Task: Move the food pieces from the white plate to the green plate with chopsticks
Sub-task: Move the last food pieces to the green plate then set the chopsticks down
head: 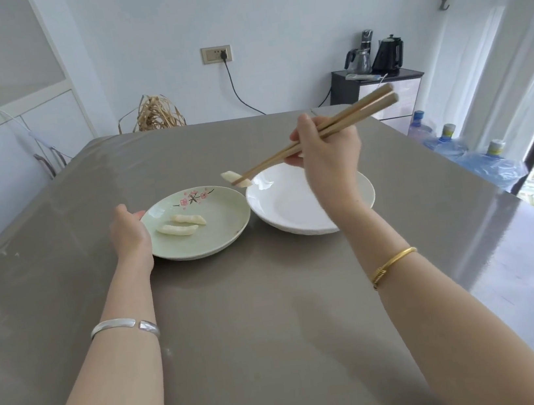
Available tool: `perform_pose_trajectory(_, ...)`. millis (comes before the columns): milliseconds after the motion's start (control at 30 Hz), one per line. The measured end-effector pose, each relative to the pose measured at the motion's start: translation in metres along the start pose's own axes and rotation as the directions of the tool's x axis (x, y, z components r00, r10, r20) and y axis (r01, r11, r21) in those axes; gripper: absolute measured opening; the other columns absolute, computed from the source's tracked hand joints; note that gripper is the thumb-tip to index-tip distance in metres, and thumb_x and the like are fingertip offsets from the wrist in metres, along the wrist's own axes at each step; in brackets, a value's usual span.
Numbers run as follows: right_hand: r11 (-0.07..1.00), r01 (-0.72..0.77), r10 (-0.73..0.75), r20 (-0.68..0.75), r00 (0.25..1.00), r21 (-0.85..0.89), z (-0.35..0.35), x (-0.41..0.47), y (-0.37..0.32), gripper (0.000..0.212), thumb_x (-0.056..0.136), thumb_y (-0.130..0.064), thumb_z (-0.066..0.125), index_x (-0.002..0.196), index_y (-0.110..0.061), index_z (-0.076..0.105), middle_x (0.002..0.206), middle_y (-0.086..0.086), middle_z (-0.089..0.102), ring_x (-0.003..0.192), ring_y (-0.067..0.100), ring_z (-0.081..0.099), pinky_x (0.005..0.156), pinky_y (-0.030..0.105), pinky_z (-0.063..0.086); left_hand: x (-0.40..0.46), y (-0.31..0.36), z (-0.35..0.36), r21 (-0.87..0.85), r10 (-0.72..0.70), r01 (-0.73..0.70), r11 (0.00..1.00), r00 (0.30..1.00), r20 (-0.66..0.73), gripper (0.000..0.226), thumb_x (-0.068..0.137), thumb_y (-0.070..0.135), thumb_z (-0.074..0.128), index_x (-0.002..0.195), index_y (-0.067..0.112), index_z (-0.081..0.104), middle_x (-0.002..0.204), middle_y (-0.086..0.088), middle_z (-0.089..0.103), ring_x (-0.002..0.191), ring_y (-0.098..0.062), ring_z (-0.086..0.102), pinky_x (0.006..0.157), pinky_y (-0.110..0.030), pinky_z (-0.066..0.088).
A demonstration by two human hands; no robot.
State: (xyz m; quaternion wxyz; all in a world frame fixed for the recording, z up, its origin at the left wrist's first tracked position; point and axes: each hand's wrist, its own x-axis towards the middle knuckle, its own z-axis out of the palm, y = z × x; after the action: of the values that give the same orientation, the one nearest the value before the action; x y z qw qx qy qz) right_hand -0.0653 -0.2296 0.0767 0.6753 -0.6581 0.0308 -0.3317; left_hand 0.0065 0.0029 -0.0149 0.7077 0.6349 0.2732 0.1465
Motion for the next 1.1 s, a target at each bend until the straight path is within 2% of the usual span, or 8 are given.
perform_pose_trajectory(67, 1.0, -0.008, 0.008, 0.053, 0.999, 0.0, 0.016, -0.007, -0.001, 0.038, 0.09, -0.012, 0.051, 0.053, -0.015, 0.055, 0.053, 0.002, 0.053, 0.056, 0.025, 0.059, 0.068, 0.051, 0.059, 0.0, 0.0, 0.0, -0.002, 0.002, -0.002, 1.0, 1.0, -0.003, 0.054, 0.095, 0.038, 0.024, 0.116, 0.006, 0.062, 0.104, -0.011, 0.062, 0.092, -0.027, 0.056, 0.075, -0.03, 0.042)
perform_pose_trajectory(233, 0.998, -0.039, 0.046, 0.15, 0.988, -0.051, 0.042, -0.019, 0.006, 0.037, 0.09, -0.014, 0.05, 0.054, -0.014, 0.053, 0.056, 0.001, 0.053, 0.061, 0.028, 0.059, 0.07, 0.052, 0.057, -0.001, 0.001, 0.0, -0.017, 0.011, -0.011, 1.0, 1.0, -0.001, 0.047, 0.096, 0.036, 0.023, 0.104, 0.008, 0.06, 0.104, -0.012, 0.061, 0.087, -0.028, 0.055, 0.071, -0.031, 0.042)
perform_pose_trajectory(333, 0.995, -0.043, 0.058, 0.165, 0.985, -0.09, 0.051, -0.021, 0.015, 0.036, 0.09, -0.015, 0.05, 0.054, -0.009, 0.054, 0.054, -0.001, 0.053, 0.064, 0.032, 0.06, 0.073, 0.055, 0.055, -0.001, 0.001, 0.0, -0.025, 0.01, -0.01, 1.0, 1.0, 0.004, 0.051, 0.096, 0.036, 0.023, 0.111, 0.005, 0.061, 0.107, -0.01, 0.061, 0.087, -0.027, 0.055, 0.075, -0.031, 0.042)
perform_pose_trajectory(433, 0.994, -0.06, 0.075, 0.169, 0.983, -0.09, 0.056, -0.022, 0.022, 0.035, 0.089, -0.016, 0.05, 0.055, -0.009, 0.054, 0.054, -0.001, 0.053, 0.07, 0.038, 0.062, 0.073, 0.057, 0.054, 0.0, 0.001, 0.0, -0.026, 0.019, -0.019, 0.999, 1.0, 0.008, 0.047, 0.096, 0.035, 0.023, 0.105, 0.007, 0.059, 0.104, -0.011, 0.062, 0.079, -0.025, 0.055, 0.065, -0.029, 0.041)
perform_pose_trajectory(500, 0.993, -0.068, 0.083, 0.17, 0.982, -0.095, 0.057, -0.023, 0.025, 0.036, 0.089, -0.016, 0.051, 0.053, -0.012, 0.052, 0.054, 0.001, 0.053, 0.073, 0.04, 0.062, 0.073, 0.057, 0.054, 0.001, 0.001, -0.001, -0.027, 0.015, -0.014, 1.0, 1.0, 0.012, 0.046, 0.096, 0.035, 0.023, 0.104, 0.008, 0.059, 0.104, -0.012, 0.063, 0.086, -0.028, 0.055, 0.064, -0.029, 0.04)
perform_pose_trajectory(700, 0.991, -0.07, 0.089, 0.177, 0.98, -0.114, 0.06, -0.027, 0.028, 0.035, 0.09, -0.017, 0.05, 0.055, -0.016, 0.052, 0.056, -0.002, 0.054, 0.073, 0.037, 0.063, 0.074, 0.056, 0.055, 0.001, 0.0, 0.0, -0.024, 0.002, -0.002, 1.0, 1.0, 0.008, 0.048, 0.095, 0.036, 0.023, 0.105, 0.008, 0.061, 0.105, -0.012, 0.064, 0.091, -0.028, 0.056, 0.074, -0.031, 0.042)
perform_pose_trajectory(867, 0.991, -0.073, 0.093, 0.181, 0.979, -0.111, 0.058, -0.028, 0.027, 0.034, 0.09, -0.016, 0.05, 0.056, -0.014, 0.053, 0.053, -0.002, 0.053, 0.064, 0.029, 0.06, 0.073, 0.055, 0.055, 0.002, 0.0, 0.0, -0.015, 0.002, -0.002, 1.0, 1.0, 0.008, 0.054, 0.094, 0.037, 0.023, 0.114, 0.005, 0.062, 0.105, -0.012, 0.064, 0.091, -0.028, 0.056, 0.073, -0.031, 0.042)
perform_pose_trajectory(1100, 0.993, -0.068, 0.085, 0.182, 0.98, -0.098, 0.055, -0.025, 0.026, 0.033, 0.09, -0.016, 0.05, 0.057, -0.013, 0.054, 0.05, -0.001, 0.052, 0.058, 0.023, 0.056, 0.072, 0.055, 0.056, 0.0, 0.0, -0.001, -0.009, 0.01, -0.01, 1.0, 1.0, 0.007, 0.052, 0.094, 0.037, 0.023, 0.111, 0.006, 0.063, 0.104, -0.012, 0.063, 0.09, -0.028, 0.055, 0.07, -0.031, 0.041)
